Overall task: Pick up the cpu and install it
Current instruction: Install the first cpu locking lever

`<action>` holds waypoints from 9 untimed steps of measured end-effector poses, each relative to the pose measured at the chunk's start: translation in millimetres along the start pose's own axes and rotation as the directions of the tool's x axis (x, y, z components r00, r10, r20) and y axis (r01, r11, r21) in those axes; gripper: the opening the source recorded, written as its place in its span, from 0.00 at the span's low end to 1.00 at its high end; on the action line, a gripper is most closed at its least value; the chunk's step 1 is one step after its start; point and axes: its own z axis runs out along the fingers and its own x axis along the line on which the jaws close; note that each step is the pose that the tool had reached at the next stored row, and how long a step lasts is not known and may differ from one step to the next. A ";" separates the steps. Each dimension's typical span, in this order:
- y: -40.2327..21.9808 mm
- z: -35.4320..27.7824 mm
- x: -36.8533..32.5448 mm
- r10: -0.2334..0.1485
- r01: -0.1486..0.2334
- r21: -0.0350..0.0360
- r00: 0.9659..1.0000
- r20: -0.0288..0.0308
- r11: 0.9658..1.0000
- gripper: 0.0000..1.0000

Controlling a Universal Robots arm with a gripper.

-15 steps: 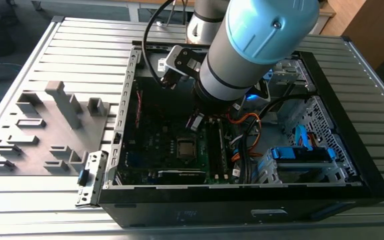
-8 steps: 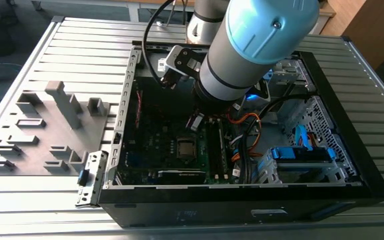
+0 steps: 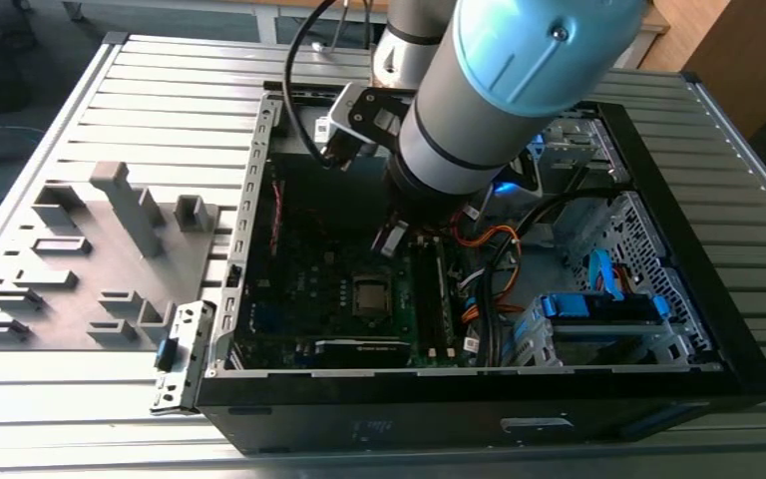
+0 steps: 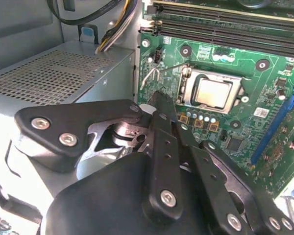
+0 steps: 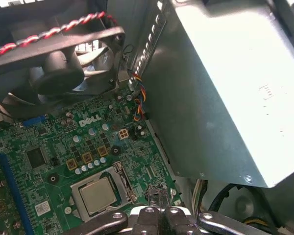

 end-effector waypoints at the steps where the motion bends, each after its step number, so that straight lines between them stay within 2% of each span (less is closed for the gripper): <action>1: 0.5 -1.8 -0.4 0.000 0.000 0.000 1.000 0.000 1.000 0.11; 5: 1.1 -3.1 -1.8 0.000 0.000 -0.001 1.000 0.001 1.000 0.11; 9: 2.8 -0.4 -6.9 0.000 0.000 -0.001 1.000 0.001 1.000 0.11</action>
